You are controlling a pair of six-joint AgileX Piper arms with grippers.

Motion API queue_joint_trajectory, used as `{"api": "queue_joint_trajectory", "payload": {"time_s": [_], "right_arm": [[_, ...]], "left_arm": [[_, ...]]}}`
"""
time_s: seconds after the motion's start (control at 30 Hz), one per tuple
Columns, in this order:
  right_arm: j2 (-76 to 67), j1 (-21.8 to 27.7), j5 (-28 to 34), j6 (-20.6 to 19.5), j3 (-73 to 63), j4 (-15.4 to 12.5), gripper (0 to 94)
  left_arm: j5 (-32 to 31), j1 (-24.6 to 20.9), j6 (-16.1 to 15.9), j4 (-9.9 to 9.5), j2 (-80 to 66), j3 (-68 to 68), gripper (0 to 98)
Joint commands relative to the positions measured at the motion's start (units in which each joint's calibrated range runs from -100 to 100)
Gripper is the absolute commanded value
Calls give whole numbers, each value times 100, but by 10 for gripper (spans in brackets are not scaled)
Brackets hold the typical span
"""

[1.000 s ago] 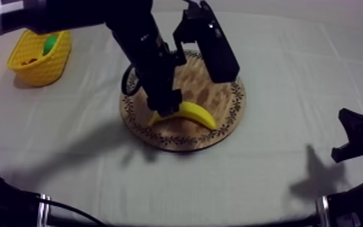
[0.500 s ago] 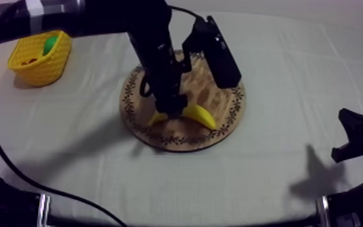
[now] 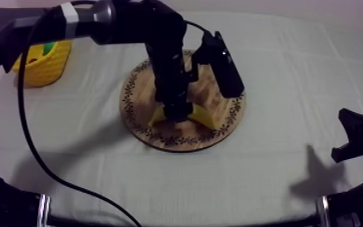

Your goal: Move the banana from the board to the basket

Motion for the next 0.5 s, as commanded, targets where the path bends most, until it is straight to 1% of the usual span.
{"api": "queue_joint_trajectory", "payload": {"time_s": [0.0,0.3,0.47], "right_arm": [[3,0,1,0,-3,0,2],[3,0,1,0,-3,0,2],[3,0,1,0,-3,0,2]], "left_arm": [[7,-16,-37,21,133,-82,769],[174,-55,-209,70,765,-636,752],[198,-71,-236,85,912,-731,686]]}}
